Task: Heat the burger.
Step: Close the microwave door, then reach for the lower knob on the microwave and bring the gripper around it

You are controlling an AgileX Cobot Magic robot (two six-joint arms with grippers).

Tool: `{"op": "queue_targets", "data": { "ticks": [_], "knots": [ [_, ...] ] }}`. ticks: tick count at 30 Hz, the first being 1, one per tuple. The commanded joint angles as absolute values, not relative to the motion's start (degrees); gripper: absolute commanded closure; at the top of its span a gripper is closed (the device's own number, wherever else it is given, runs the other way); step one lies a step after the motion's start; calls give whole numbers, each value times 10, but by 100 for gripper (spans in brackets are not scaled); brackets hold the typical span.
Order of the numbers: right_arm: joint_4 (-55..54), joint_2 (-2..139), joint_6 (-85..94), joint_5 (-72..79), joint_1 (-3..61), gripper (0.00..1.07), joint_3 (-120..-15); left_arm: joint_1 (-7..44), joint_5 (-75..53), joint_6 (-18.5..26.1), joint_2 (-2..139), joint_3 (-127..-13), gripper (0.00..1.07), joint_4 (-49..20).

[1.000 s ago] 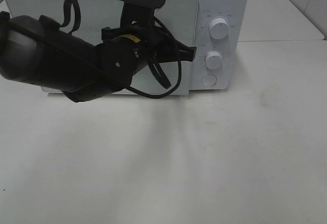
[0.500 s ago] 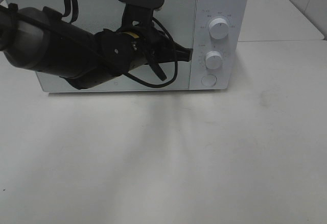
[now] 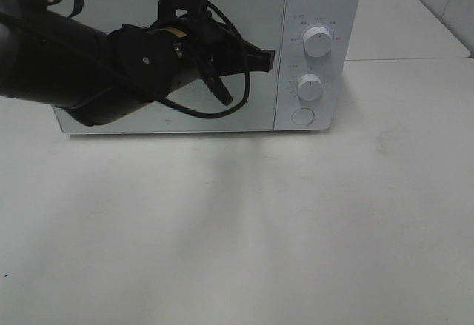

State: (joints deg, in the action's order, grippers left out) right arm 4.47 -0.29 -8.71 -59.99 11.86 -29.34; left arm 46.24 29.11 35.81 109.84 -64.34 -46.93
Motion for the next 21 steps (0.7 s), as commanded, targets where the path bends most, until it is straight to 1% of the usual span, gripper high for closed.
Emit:
{"op": "queue_targets", "data": {
  "ticks": [1,2,3,4,5,6,7,8,9,12,16,17,19,21],
  "knots": [
    [48,-18,-89,-595,114,34,-292,485,254,360,1057,-581,107,-476],
    [48,-18,-89,-595,114,34,-292,485,254,360,1057,-581,107,-476],
    [48,-18,-89,-595,114,34,-292,486,243,360,1049,-570,103,-476],
    [48,-18,-89,-595,114,34,-292,486,217,360,1035,-547,87,-475],
    [48,-18,-89,-595,114,34,-292,486,217,360,1035,-547,87,-475],
    [48,-18,-89,-595,114,34,-292,486,204,360,1027,-533,72,-475],
    [48,-18,-89,-595,114,34,-292,486,191,360,1011,-506,38,-475],
    [48,-18,-89,-595,114,34,-292,486,191,360,1011,-506,38,-475],
    [48,-18,-89,-595,114,34,-292,486,178,359,992,-479,3,-474],
    [48,-18,-89,-595,114,34,-292,486,159,360,962,-454,8,-468],
    [48,-18,-89,-595,114,34,-292,486,144,360,926,-423,9,-468],
    [48,-18,-89,-595,114,34,-292,485,126,360,898,-408,9,-468],
    [48,-18,-89,-595,114,34,-292,482,109,360,886,-403,9,-468],
    [48,-18,-89,-595,114,34,-292,457,33,360,857,-398,9,-468]
  ]
}}
